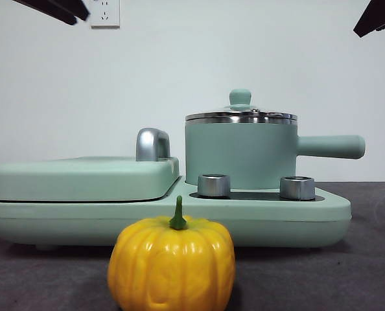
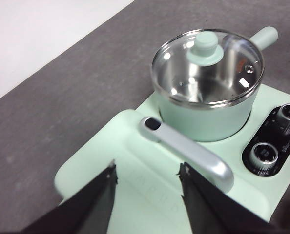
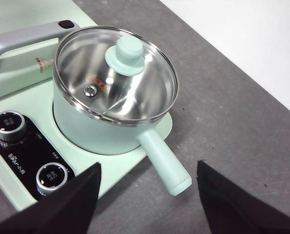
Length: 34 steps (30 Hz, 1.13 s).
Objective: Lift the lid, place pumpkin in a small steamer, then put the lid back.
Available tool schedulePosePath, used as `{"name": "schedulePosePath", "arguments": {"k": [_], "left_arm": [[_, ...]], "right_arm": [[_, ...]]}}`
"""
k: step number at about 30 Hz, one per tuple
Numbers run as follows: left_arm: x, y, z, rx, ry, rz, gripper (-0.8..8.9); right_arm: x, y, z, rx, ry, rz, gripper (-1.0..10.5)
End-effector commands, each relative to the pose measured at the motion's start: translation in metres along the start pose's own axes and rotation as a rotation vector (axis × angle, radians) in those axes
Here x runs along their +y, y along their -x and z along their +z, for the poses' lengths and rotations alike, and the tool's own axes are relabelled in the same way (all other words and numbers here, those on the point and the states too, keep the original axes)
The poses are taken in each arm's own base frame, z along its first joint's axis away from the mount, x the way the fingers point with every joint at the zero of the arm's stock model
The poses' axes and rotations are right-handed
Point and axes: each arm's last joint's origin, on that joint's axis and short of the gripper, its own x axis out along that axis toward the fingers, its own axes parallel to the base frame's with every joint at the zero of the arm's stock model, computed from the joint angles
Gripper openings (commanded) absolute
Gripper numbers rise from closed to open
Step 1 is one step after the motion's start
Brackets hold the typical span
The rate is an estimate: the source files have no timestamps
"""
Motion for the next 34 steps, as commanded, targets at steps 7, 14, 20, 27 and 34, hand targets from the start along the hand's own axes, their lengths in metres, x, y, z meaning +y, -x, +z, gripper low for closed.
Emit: {"name": "schedulePosePath", "arguments": {"k": [7,14,20,27,34], "left_arm": [[-0.010,-0.041,0.021,-0.104,0.029,-0.071,2.29],[-0.022,-0.086,0.032,-0.207,0.096,-0.121,2.62],[-0.034,-0.118,0.039,-0.317,0.115,-0.151,2.61],[-0.047,-0.152,0.041,-0.321,0.100,-0.192,2.61],[-0.050,-0.183,0.047,-0.298,0.100,-0.209,2.60]], "right_arm": [[-0.002,0.002,0.008,-0.040,-0.035,-0.012,3.1],[-0.003,0.002,0.008,-0.043,-0.035,-0.013,3.1],[-0.003,0.002,0.008,-0.043,-0.034,-0.013,3.1],[-0.003,0.002,0.008,-0.042,-0.035,-0.013,3.1],[-0.003,0.002,0.008,-0.042,-0.035,-0.013,3.1]]}}
